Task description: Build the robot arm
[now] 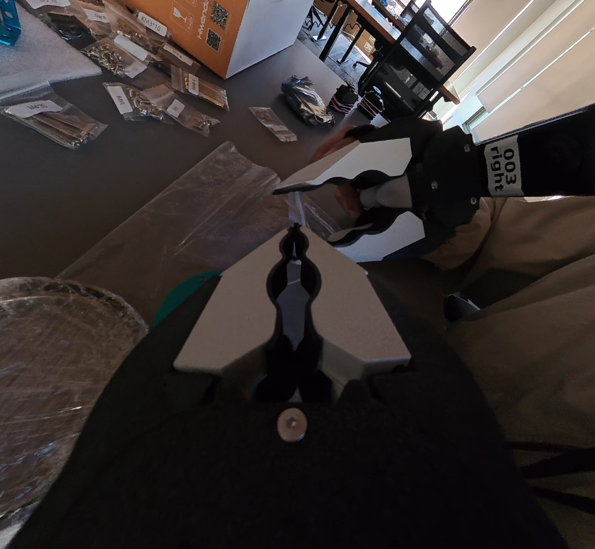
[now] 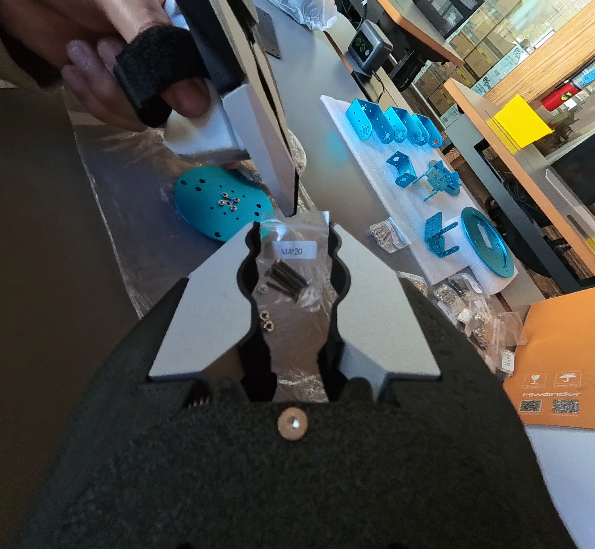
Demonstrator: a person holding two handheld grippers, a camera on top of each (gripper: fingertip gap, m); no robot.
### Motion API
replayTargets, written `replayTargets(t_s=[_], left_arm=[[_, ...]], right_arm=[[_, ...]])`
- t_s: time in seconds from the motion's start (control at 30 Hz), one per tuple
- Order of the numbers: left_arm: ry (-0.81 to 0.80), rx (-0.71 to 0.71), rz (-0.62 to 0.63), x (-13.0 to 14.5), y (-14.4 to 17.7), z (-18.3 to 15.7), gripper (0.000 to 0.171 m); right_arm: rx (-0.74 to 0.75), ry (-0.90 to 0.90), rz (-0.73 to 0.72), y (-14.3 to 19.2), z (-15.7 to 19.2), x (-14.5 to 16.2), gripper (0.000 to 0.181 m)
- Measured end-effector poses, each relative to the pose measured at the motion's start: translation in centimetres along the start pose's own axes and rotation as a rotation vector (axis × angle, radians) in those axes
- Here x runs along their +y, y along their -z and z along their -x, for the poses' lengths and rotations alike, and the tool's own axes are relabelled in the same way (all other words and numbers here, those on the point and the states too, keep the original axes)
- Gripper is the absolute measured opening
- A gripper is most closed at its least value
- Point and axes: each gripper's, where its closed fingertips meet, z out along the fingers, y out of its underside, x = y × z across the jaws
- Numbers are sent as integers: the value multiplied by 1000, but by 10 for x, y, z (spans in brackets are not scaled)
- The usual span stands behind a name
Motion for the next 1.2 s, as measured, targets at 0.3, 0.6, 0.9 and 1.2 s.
replayTargets(t_s=[0.3,0.6,0.9,1.2], left_arm=[[-20,-13,10,1,0,0,0],[-23,-39,22,4,-1,3,0],[-179,-136,-44,-11,5,6,0],[-46,87,-129,-15,0,-19,0]], right_arm=[[-16,-14,9,-1,1,2,40],[12,55,28,-3,1,5,39],[-413,-639,-48,12,-9,-3,38],[-854,-1190,-188,20,-6,-20,30]])
